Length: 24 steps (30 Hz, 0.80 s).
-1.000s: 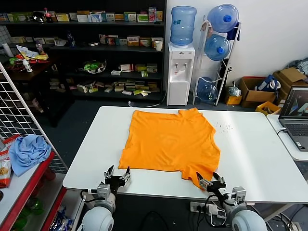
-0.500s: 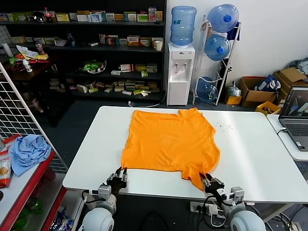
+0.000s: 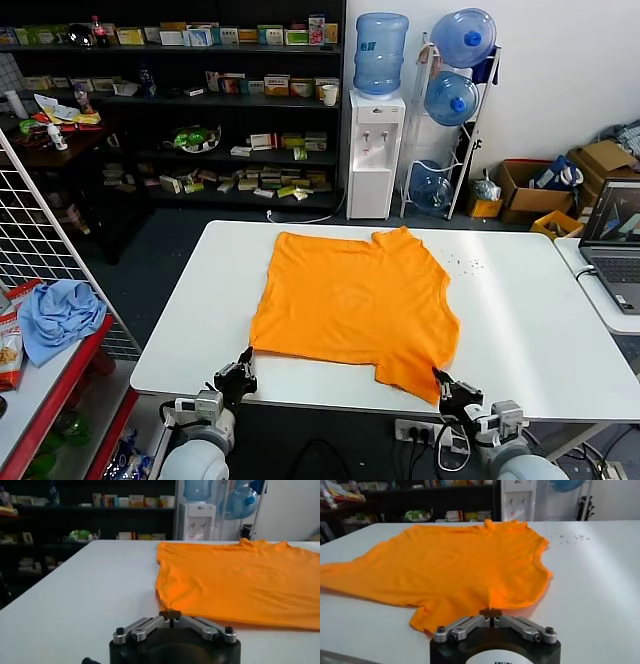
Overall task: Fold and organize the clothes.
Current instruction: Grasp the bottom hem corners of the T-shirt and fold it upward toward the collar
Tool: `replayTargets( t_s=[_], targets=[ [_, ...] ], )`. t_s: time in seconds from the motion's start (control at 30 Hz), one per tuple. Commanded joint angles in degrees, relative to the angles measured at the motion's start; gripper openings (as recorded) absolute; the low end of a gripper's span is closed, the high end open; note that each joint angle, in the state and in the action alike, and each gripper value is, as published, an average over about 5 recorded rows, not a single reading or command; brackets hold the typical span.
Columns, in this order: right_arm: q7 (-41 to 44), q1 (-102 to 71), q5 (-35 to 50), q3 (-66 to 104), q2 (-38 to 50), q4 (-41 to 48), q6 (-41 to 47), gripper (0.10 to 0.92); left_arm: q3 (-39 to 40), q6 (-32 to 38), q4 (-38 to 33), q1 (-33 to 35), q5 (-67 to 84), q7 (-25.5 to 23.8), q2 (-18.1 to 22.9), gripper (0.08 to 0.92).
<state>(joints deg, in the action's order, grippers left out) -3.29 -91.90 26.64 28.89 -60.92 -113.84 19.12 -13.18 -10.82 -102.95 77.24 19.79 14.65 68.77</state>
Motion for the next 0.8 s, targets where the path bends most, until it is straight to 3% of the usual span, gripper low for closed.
replayTargets(
  t_s=[0.03, 0.37, 0.8],
  targets=[
    [-2.6, -10.4, -5.1, 3.2, 1.0, -7.3, -1.7, 0.124, -1.0, 0.8, -6.8, 7.4, -0.7, 0.2, -2.2, 0.089],
    [-3.1, -1.4, -8.7, 1.0, 1.8, -1.5, -10.5, 0.124, -0.7, 4.4, -4.6, 2.3, -4.8, 0.1, -0.1, 0.089],
    [-2.2, 18.0, -4.2, -3.5, 5.7, 13.2, -14.1, 0.124, 2.8, 4.9, 6.7, -9.5, -5.5, 0.2, 2.0, 0.089]
  ],
)
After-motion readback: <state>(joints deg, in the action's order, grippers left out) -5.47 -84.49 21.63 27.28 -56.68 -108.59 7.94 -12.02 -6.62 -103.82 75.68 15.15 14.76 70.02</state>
